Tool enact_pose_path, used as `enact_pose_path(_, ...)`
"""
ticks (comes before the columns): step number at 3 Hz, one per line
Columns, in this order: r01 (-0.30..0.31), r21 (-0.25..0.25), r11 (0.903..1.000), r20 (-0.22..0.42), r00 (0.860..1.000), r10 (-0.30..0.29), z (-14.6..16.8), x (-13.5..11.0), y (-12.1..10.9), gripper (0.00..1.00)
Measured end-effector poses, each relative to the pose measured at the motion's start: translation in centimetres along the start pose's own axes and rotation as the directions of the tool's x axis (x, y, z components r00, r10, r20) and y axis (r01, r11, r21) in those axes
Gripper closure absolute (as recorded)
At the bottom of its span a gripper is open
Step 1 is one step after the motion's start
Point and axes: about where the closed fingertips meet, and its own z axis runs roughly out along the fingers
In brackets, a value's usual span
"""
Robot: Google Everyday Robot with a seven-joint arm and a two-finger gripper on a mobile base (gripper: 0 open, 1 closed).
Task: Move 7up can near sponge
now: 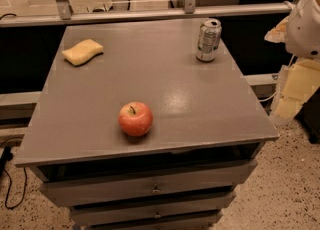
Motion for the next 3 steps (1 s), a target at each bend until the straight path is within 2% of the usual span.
enact_pose_path(1,0.0,0.0,1.0,0.0,1.0,0.0,0.0,0.0,0.0,0.0)
enact_pose_path(2,-0.06,0.032,0.9977,0.031,0.998,0.059,1.4,0.6,-1.9,0.0)
enact_pose_path(3,-0.166,0.071,0.9836,0.126,0.98,0.156,5.2,1.3,-6.5,0.0)
